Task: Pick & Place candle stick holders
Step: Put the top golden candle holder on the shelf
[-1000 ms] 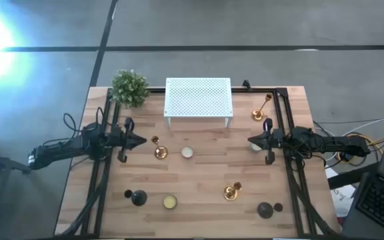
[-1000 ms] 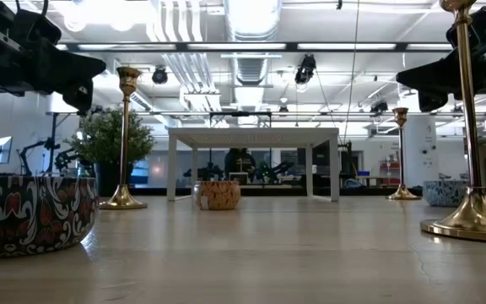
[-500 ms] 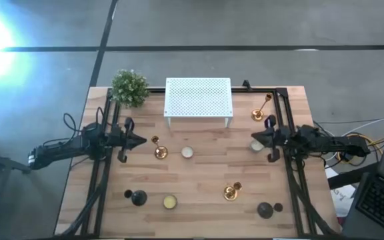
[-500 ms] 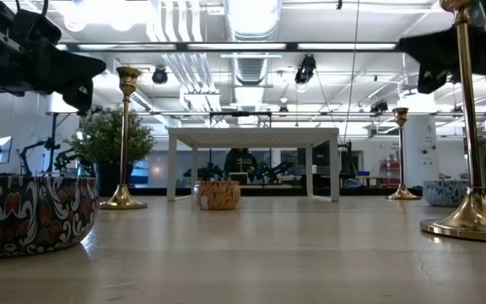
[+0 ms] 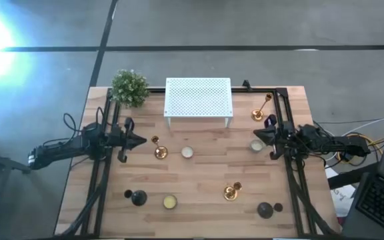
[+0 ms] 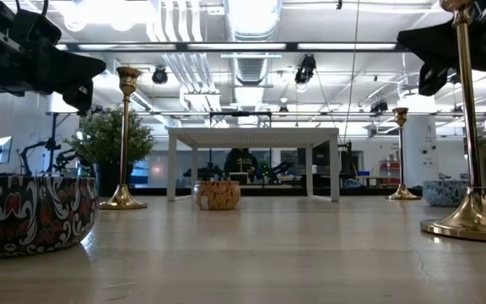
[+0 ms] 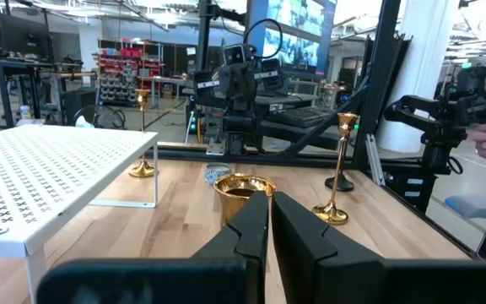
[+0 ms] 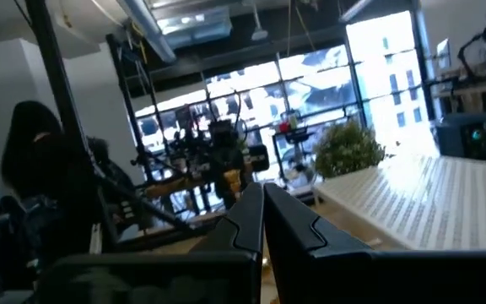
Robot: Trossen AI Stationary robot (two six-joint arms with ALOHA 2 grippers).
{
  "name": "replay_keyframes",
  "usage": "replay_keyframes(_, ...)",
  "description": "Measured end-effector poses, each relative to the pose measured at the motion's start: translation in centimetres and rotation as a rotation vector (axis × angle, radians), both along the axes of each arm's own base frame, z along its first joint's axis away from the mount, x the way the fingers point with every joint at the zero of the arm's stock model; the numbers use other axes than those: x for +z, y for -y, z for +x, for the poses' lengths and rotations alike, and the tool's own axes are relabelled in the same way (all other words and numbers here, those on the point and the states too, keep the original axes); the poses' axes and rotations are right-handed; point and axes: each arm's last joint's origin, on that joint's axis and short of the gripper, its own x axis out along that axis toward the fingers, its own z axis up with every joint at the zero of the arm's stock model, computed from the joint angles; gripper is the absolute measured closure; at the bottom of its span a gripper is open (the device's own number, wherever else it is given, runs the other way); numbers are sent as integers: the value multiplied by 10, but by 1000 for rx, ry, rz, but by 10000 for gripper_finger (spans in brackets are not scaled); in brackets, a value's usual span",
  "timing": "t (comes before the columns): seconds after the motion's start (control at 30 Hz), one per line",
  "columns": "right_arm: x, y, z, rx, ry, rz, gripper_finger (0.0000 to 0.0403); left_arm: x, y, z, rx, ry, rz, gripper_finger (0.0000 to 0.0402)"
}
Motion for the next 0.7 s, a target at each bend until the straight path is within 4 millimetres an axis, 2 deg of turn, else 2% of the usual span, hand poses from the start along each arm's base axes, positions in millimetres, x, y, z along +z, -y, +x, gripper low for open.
replay_keyframes(0.2, 8, -4, 2, 150, 78, -34, 394, 0, 0, 0, 0, 0, 0, 378)
replay_keyframes(0.3, 3, -5, 9, 190, 11, 20, 394, 0, 0, 0, 0, 0, 0, 378)
replay_keyframes(0.43, -3, -4, 21, 122, -96, 41, 394, 0, 0, 0, 0, 0, 0, 378)
replay_keyframes(0.5, 7, -4, 30, 103, -131, -2, 394, 0, 0, 0, 0, 0, 0, 378)
replay_keyframes(0.6, 35, -4, 48, 77, -162, -97, 394, 0, 0, 0, 0, 0, 0, 378)
replay_keyframes(0.7, 50, -1, 72, -46, -346, -157, 394, 0, 0, 0, 0, 0, 0, 378)
